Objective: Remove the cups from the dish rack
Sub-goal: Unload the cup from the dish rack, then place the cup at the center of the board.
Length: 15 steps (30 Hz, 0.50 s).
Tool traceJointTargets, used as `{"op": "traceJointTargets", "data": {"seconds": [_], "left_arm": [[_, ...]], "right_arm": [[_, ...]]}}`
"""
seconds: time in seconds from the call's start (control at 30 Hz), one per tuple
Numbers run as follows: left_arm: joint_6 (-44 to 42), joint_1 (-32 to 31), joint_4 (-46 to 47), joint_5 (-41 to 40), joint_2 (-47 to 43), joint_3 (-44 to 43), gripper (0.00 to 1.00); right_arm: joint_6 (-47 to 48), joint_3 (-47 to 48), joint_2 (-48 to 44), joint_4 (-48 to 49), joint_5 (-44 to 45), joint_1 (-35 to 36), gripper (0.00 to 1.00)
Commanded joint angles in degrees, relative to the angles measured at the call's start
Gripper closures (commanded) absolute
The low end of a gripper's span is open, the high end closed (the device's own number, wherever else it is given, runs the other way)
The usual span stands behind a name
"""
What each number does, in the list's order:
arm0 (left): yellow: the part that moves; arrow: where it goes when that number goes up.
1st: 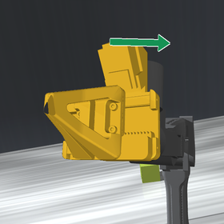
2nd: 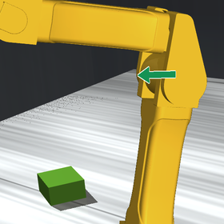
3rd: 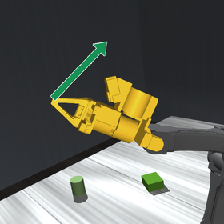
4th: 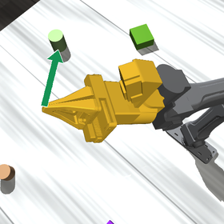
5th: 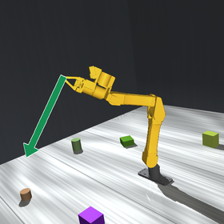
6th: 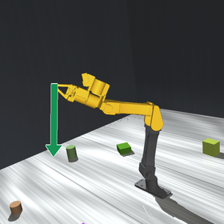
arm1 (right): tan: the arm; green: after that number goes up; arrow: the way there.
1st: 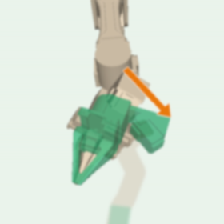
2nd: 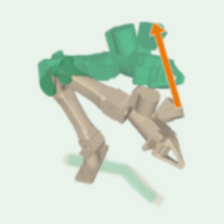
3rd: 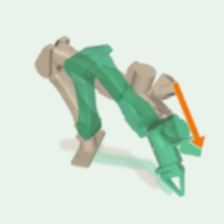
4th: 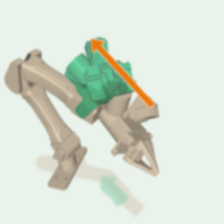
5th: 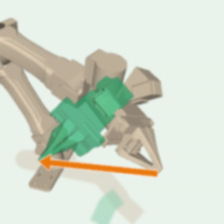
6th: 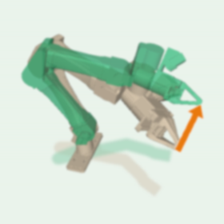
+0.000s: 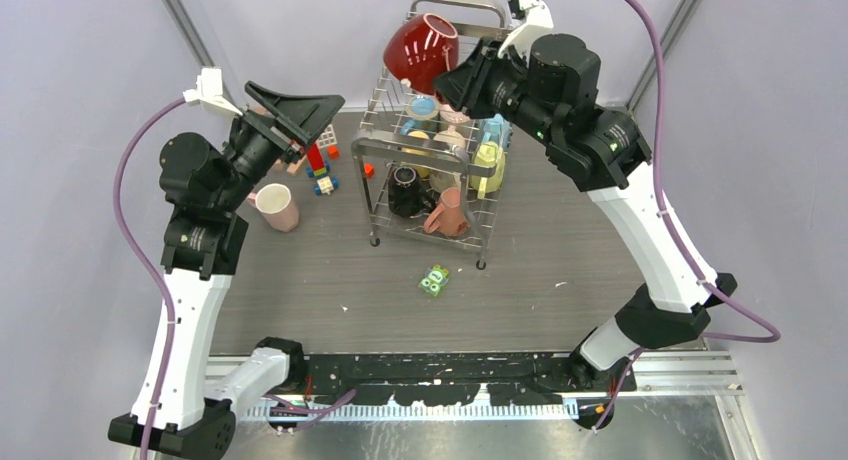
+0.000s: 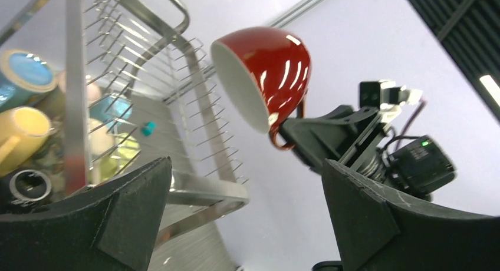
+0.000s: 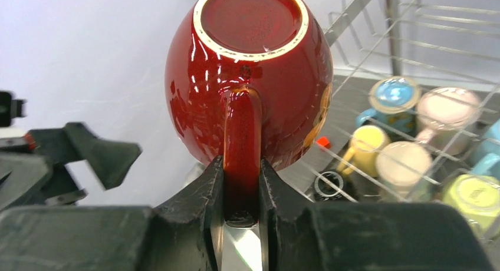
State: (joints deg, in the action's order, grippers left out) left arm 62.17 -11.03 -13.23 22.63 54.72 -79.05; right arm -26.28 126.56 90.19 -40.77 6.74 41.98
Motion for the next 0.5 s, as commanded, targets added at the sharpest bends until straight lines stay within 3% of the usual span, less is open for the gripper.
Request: {"op": "traceJointTargets", "data": {"seconds": [0.0, 0.47], "left_arm": [[9.01, -0.16, 15.35, 1.98, 1.38, 1.55, 0.00], [28.95, -0.14, 31.89, 5.44, 5.68, 5.42, 0.08]], "right_arm": [[-6.37, -2.88, -4.46, 14.30, -9.33, 0.03, 0.99], [-11.86, -11.76, -6.63, 25.55, -20.22, 0.09, 0.99]]}}
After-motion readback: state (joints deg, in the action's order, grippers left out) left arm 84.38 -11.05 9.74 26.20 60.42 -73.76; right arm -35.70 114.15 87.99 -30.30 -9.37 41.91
